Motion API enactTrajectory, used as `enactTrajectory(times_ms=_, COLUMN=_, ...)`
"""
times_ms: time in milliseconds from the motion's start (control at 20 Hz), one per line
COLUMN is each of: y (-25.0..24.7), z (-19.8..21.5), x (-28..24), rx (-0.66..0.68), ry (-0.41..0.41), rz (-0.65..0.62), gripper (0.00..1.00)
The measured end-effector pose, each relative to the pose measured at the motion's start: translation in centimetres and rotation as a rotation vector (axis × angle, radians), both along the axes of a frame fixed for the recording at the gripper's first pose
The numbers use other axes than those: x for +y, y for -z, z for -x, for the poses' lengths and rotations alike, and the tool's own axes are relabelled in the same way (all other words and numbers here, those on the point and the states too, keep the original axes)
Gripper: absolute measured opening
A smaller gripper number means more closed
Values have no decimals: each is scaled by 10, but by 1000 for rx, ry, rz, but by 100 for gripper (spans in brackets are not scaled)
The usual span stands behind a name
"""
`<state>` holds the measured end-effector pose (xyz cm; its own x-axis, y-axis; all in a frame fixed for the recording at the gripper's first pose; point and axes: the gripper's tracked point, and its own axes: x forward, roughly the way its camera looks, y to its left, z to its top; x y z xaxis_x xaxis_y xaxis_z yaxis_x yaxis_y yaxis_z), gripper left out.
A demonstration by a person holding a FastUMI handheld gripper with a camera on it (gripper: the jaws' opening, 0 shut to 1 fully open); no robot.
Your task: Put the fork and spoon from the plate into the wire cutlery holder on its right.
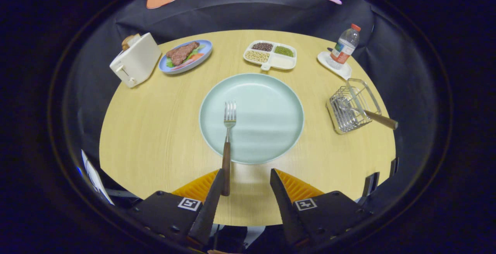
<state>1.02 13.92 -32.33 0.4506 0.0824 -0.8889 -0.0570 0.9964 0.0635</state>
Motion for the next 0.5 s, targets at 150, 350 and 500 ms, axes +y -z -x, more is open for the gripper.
enactTrajectory(times_ms=150, y=18, z=0, x=11, rx=49, ry=7, rz=-16, gripper=73)
enactTrajectory(times_ms=350, y=43, z=-2, x=18, rx=112, ry=40, rz=-11, gripper=73)
enactTrajectory(times_ms=500, y=45, z=-4, x=17, rx=119, ry=77, rz=17, gripper=40)
